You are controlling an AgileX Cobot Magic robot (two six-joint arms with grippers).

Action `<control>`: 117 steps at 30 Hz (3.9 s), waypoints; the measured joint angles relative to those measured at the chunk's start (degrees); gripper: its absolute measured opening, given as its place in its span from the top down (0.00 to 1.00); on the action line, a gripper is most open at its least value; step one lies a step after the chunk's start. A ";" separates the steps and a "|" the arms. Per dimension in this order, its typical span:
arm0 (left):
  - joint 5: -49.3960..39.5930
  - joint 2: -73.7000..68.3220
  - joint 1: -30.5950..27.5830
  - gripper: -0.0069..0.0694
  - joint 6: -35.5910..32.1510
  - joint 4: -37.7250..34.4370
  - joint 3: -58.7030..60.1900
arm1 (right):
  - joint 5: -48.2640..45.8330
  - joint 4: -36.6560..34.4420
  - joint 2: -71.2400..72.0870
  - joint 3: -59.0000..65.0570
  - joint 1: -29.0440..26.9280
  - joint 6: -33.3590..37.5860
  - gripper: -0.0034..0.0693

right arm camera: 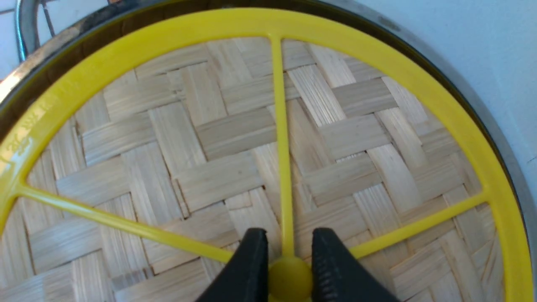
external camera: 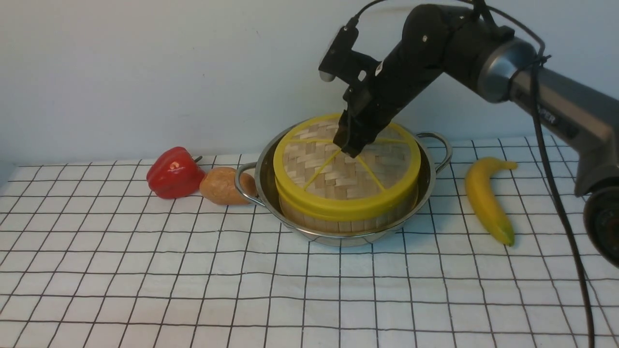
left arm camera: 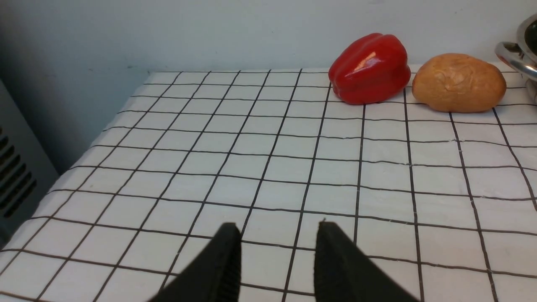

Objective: Place the steamer in the pot on the white tablecloth, and put the lid on the steamer.

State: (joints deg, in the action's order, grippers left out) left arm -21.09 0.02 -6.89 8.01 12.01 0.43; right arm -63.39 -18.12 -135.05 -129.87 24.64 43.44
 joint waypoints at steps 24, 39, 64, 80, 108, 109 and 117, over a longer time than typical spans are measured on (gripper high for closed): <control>0.00 0.00 0.00 0.59 0.00 0.00 0.00 | 2.06 3.76 0.26 -0.43 0.14 -1.21 0.36; 0.00 0.00 0.00 0.59 0.00 0.00 0.00 | 15.01 33.25 23.52 -0.26 -2.56 -37.64 0.55; 0.00 0.00 0.00 0.59 0.00 0.00 0.00 | 7.60 38.07 42.00 18.97 -2.92 -64.48 0.93; 0.00 0.00 0.00 0.59 0.00 0.00 0.00 | 56.33 30.83 107.44 117.81 -26.49 -70.45 0.82; 0.00 0.00 0.00 0.59 0.00 0.00 0.00 | 43.87 30.87 134.73 130.39 -30.45 -68.67 0.70; 0.00 0.00 0.00 0.59 0.00 0.00 0.00 | 43.87 30.82 134.73 130.39 -30.45 -68.67 0.70; 0.00 0.00 0.00 0.59 0.00 0.00 0.00 | 43.87 30.63 134.73 130.39 -30.45 -68.67 0.67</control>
State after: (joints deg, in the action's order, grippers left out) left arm -21.09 0.02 -6.89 8.01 12.01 0.43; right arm -19.52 12.50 -0.32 0.51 -5.81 -25.22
